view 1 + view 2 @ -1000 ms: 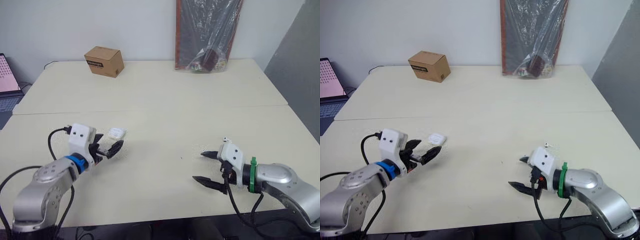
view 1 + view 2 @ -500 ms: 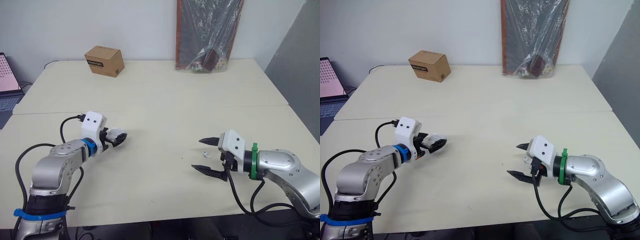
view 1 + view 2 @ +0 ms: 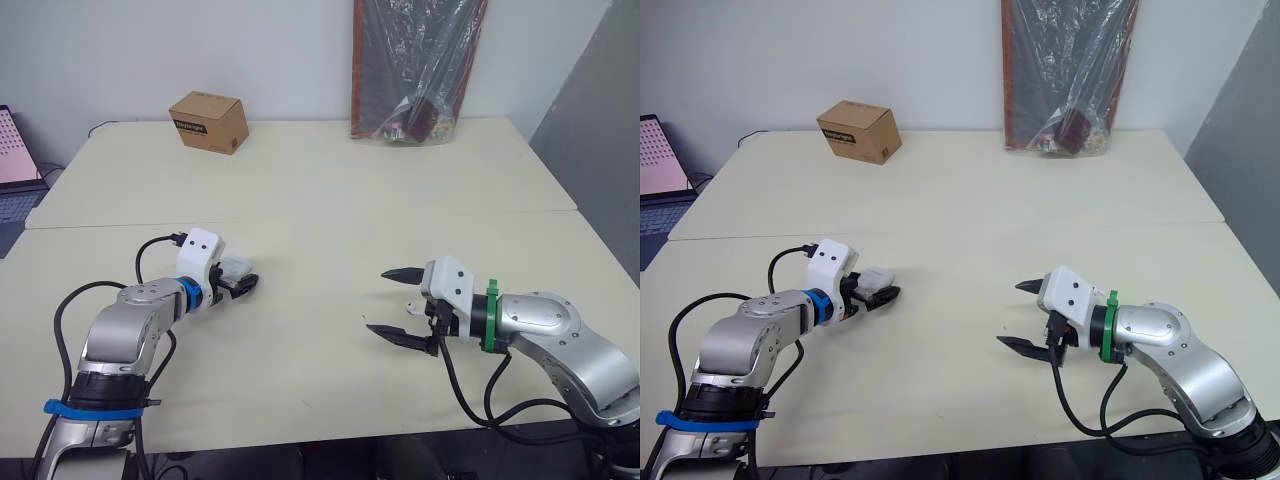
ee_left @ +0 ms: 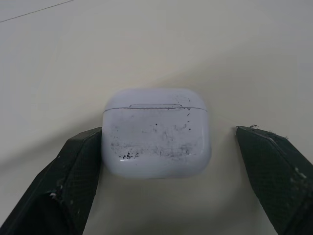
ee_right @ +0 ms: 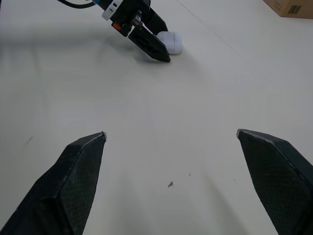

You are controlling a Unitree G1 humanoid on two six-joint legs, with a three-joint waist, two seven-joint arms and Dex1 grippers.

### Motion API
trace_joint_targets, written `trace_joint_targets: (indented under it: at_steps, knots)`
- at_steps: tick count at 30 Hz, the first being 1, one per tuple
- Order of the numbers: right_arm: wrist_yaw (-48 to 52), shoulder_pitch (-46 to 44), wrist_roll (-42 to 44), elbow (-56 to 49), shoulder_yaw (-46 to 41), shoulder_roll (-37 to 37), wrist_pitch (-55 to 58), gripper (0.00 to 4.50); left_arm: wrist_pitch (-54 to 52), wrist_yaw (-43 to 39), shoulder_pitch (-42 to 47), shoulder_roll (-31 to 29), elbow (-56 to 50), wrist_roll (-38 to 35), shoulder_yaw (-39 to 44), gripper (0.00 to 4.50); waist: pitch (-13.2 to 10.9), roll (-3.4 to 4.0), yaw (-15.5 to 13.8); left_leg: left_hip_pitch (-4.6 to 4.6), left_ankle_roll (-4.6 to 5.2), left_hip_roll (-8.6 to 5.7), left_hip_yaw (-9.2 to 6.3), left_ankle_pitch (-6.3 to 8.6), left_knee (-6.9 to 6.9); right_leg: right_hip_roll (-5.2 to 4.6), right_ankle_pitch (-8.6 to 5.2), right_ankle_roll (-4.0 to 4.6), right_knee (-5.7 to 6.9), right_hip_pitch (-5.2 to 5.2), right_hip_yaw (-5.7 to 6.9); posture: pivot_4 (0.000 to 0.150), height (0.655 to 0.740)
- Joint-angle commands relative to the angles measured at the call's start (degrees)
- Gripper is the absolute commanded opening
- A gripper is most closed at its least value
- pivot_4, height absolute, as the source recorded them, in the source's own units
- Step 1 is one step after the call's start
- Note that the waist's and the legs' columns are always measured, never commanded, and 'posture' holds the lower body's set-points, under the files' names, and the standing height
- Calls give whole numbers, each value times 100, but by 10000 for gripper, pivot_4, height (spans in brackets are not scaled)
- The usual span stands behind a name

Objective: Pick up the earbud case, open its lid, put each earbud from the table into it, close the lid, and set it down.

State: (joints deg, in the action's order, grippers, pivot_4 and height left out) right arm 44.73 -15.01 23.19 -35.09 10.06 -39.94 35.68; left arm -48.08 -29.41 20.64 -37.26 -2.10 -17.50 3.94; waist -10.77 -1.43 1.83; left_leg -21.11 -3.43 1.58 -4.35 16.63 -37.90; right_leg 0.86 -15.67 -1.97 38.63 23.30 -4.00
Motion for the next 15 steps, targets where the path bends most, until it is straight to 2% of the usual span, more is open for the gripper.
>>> trace_joint_targets:
  at_steps: [1,5,8,12,15]
  knots:
    - [-26,-106,-43,-93,-52,31,-85,45000,132,-102,94,-93,80,150,-98,44388,0,0,0,0,0,0,0,0,-1,0,0,0,1,0,0,1500,7400]
    - [-33,-107,-54,-99,-46,38,-68,45000,161,-233,122,-83,114,176,-125,44388,0,0,0,0,0,-1,0,0,-2,0,0,0,3,0,0,1500,7400]
    - [-44,-97,-68,-108,-50,43,-52,45000,160,-275,119,-52,91,184,-131,38451,0,0,1,0,0,-1,0,0,-2,0,0,0,4,0,0,1500,7400]
    - [-49,-71,-74,-115,-56,44,-46,45000,150,-297,121,-29,92,209,-123,27723,0,0,0,0,0,-1,0,0,-2,0,0,0,4,0,0,1500,7400]
    - [-46,-72,-73,-111,-60,40,-42,45000,145,-301,122,-19,92,225,-120,27710,0,0,1,1,0,-1,0,0,-2,0,0,0,4,0,0,1500,7400]
